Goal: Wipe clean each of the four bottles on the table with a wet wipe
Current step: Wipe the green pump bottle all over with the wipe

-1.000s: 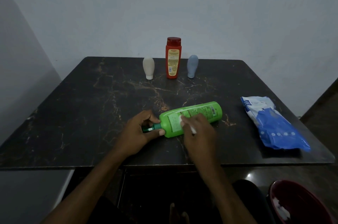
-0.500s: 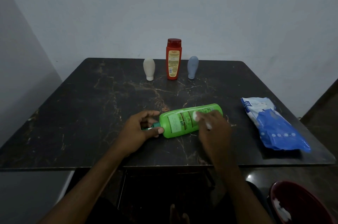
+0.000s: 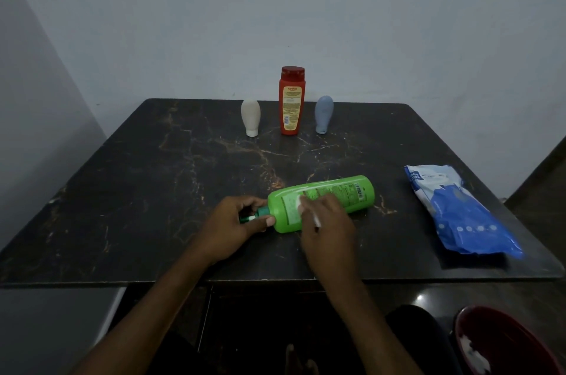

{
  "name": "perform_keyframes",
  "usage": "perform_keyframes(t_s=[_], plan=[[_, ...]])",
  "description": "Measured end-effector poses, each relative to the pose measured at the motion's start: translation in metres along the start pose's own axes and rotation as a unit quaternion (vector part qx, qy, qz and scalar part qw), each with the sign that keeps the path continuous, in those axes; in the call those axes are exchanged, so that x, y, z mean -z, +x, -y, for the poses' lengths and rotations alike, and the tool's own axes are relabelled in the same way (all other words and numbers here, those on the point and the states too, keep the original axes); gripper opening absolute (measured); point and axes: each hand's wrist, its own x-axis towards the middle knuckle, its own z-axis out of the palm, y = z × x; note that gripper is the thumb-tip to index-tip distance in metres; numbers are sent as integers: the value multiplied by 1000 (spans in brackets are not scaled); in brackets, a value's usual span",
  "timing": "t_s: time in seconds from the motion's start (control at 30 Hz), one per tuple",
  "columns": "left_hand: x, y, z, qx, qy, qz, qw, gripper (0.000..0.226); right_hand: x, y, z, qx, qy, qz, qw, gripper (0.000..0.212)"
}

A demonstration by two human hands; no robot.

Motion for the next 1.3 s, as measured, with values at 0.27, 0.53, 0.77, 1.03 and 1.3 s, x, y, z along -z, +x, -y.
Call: perform_keyframes(t_s=[0.27,0.53,0.77,1.03,1.3], plan=[[0,-3,-1,-33,24,-20,999,27,25,16,-30,-25,-8,5,1000,20],[1,-5,0,-41,23,-11,999,40,60,39,-83,-111,-98,-69,987,22],[0,-4,5,-52,19,-19,998,37,1,3,1,16,-27,11,999,21],[0,-6,5,-62,9,-15,998,34,14,6,-12,17,-53,7,998,21],[0,-7,3,-78,-6,-4,997,39,59,34,-71,-80,-110,-70,988,17]])
